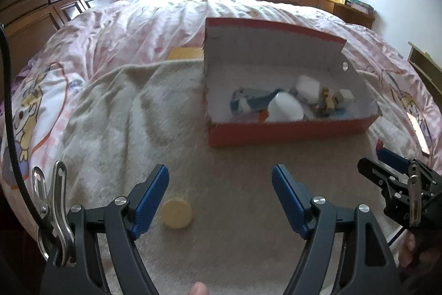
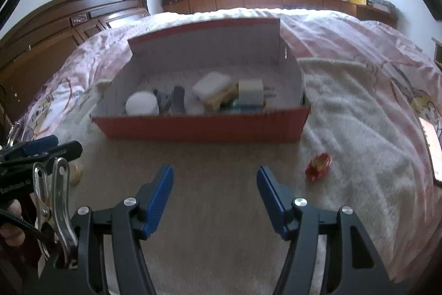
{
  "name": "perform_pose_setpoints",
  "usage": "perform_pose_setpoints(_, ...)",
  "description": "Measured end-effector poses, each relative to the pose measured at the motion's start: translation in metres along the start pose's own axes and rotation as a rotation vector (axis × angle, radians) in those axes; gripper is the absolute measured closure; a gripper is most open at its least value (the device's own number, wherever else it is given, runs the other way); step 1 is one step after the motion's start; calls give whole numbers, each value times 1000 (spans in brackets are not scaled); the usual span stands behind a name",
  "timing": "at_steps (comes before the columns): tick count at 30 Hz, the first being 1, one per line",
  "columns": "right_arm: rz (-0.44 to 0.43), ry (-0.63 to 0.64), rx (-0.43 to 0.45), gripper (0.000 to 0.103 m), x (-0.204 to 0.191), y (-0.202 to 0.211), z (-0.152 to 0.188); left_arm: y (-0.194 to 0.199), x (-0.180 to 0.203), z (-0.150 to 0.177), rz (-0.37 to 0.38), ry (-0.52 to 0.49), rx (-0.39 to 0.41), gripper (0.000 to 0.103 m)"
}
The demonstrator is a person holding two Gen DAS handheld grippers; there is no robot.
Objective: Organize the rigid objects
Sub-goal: 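Grasp the round wooden disc with the left tool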
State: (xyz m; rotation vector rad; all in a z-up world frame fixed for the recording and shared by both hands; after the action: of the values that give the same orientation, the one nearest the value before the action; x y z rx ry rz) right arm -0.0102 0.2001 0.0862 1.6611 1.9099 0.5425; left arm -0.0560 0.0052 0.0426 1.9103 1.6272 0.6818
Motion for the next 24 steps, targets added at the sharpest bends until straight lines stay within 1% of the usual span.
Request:
perform_pose_setpoints(9,-2,12,-55,37,-8,-9,21,-3,-18,28,-19,13,-45,24)
perform_pose_setpoints(14,-6,13,-76,37,-10,-14,27,-7,-26,41,-34,-1,-62,24)
perform_pose_setpoints(19,-6,3,-92,37,-10,-19,31,-18,-38,47,-53,42,-90,24)
perform_pose_setpoints(21,-5,5,-92,37,-10,-19,32,-22,-42,49,-59,57,-99,27)
perform_pose_setpoints(23,-4,7,-93,37,-10,-19,32,-25,-44,49,-70,61,-100,33)
perform_pose_setpoints(24,-3,6,-94,37,-10,-20,33,-26,-44,49,-74,62,-100,34)
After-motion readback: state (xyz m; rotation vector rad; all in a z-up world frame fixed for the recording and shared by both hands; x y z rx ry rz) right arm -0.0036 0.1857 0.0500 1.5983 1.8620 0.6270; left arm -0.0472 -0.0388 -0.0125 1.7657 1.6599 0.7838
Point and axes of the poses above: each gripper's, at about its wrist camera, not at the fingertips, and y roughly against the way its jaws point, x to its right, z to its underside, the point moved 4 cm from there along -y, roughly the way its jaws point, and after that the axes turned 2 degrees about x, right-handed, at the moved point
